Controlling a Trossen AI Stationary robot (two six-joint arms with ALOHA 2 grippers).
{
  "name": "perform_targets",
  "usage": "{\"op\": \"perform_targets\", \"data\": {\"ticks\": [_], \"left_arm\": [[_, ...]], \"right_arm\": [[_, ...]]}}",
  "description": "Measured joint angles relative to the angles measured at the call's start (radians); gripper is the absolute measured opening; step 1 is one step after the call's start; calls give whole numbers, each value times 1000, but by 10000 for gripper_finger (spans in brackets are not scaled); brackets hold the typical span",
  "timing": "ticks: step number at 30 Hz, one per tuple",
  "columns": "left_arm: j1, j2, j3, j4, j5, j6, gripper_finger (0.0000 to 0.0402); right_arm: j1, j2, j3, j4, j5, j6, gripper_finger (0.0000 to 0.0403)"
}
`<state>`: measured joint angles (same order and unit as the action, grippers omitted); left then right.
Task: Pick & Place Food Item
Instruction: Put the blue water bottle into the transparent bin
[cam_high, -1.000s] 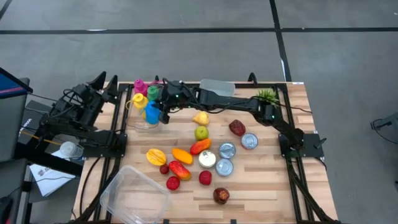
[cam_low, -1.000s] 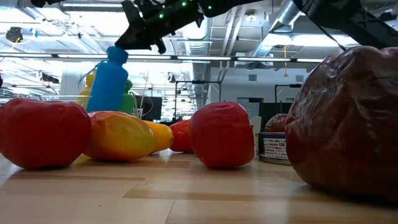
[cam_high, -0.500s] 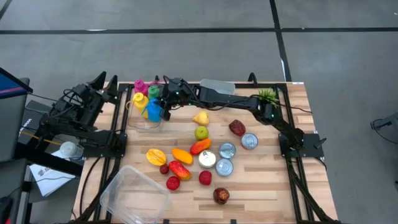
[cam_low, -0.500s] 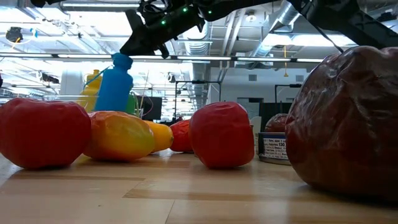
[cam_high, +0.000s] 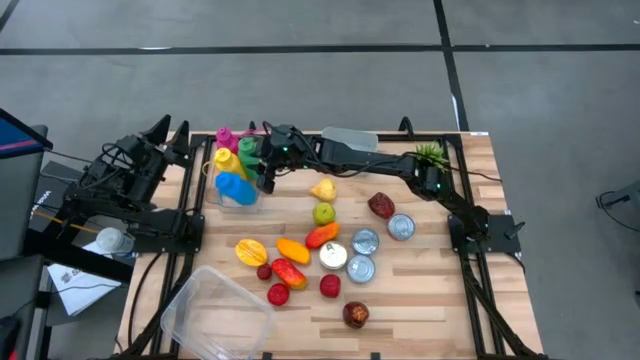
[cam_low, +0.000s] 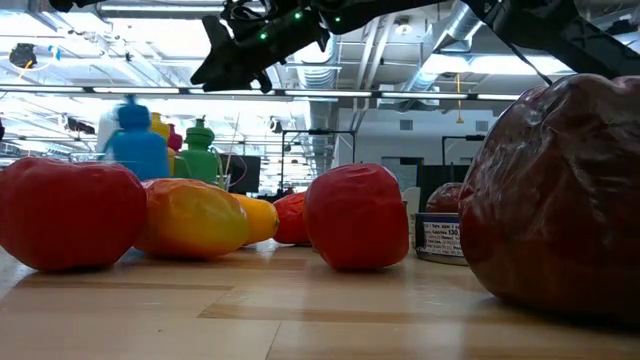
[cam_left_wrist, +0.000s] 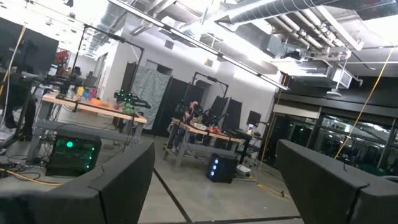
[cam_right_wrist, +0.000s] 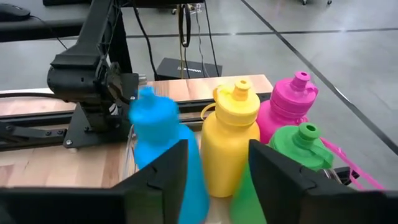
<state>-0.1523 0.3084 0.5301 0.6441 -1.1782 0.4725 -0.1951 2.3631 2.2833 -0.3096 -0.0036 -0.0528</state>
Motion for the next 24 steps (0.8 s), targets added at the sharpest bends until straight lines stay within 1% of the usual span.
{"op": "perform_targets", "data": {"ticks": [6,12,14,15,17,19,20,21,22,24], "left_arm": [[0,0,0,-3,0,2,324],[0,0,0,-63,-11,4,324],[0,1,0,-65,-24,52,324],[0,0,1,-66,-42,87,324],[-8,3,23,-79,-132,148,324],[-38,15,68,-91,-269,204,324],[-60,31,96,-90,-349,258,324],[-84,52,123,-90,-383,321,324],[-107,74,147,-90,-389,379,324],[-150,137,202,-81,-399,429,324]], "right_arm": [[-3,-50,0,-9,0,0,196],[-3,-146,0,-85,1,-39,202],[2,-182,0,-126,3,-65,202],[5,-202,0,-143,4,-79,201],[11,-247,0,-202,3,-97,199],[13,-287,1,-254,3,-106,197],[13,-308,1,-286,3,-108,197],[12,-326,1,-319,3,-108,196],[11,-341,1,-342,4,-108,196],[10,-372,1,-391,6,-112,196]]}}
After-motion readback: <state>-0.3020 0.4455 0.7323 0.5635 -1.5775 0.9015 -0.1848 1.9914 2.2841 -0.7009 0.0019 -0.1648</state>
